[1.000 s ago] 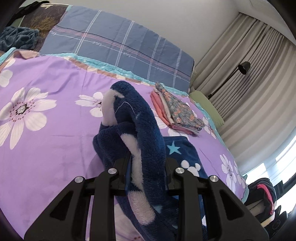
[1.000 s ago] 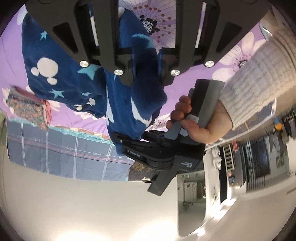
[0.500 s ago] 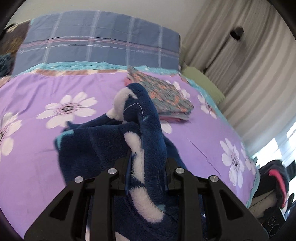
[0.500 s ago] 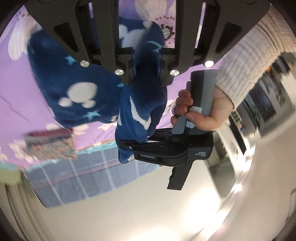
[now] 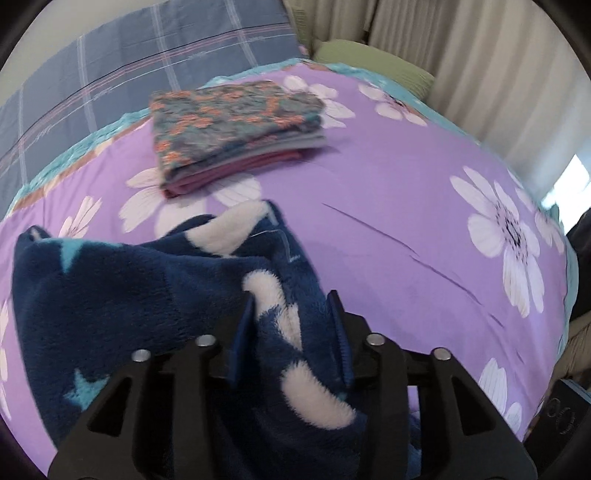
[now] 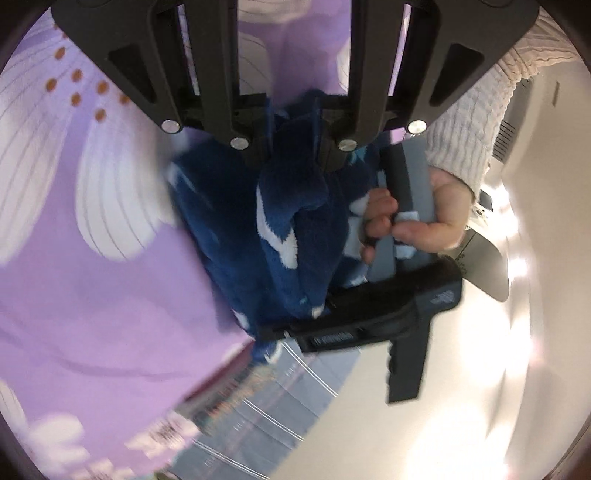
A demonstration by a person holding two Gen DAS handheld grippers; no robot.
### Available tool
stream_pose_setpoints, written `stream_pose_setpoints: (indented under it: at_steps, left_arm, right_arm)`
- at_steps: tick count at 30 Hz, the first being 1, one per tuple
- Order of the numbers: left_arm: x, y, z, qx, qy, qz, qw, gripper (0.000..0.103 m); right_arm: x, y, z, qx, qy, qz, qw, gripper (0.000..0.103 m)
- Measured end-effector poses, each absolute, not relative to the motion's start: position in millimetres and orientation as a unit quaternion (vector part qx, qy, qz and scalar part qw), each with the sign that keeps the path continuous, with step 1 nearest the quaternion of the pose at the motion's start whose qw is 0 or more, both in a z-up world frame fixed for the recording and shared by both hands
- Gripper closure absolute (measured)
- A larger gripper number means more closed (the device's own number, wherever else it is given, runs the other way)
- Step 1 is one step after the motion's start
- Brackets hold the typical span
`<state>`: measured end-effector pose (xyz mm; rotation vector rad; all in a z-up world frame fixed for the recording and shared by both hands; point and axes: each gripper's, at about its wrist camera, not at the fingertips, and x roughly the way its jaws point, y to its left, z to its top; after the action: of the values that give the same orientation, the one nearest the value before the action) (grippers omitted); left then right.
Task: Fold small clothes
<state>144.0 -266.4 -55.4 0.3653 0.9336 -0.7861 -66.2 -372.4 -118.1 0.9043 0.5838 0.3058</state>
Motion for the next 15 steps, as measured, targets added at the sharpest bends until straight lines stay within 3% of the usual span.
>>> stream_pose_setpoints:
  at_steps: [4, 10, 15]
  left_arm:
    - [131.5, -263.1, -35.2, 0.161, 0.413, -0.396, 0.804, 0.055]
    - [108.6, -210.2, 21.1, 0.174, 0.315, -0.370, 0.857, 0.054]
    - [114.0, -161.3, 12.3, 0.168, 0.327, -0.344, 0.864, 0.054]
  right_arm:
    - [-63.9, -380.7, -137.0, 0.468, 0.286, 0.147, 0.823, 0.088]
    - [-63.3, -386.1, -124.4, 0.462, 0.271, 0.144, 0.832, 0.088]
    - [-60.0, -387.3, -125.4, 0.449, 0.284, 0.126, 0.837, 0.088]
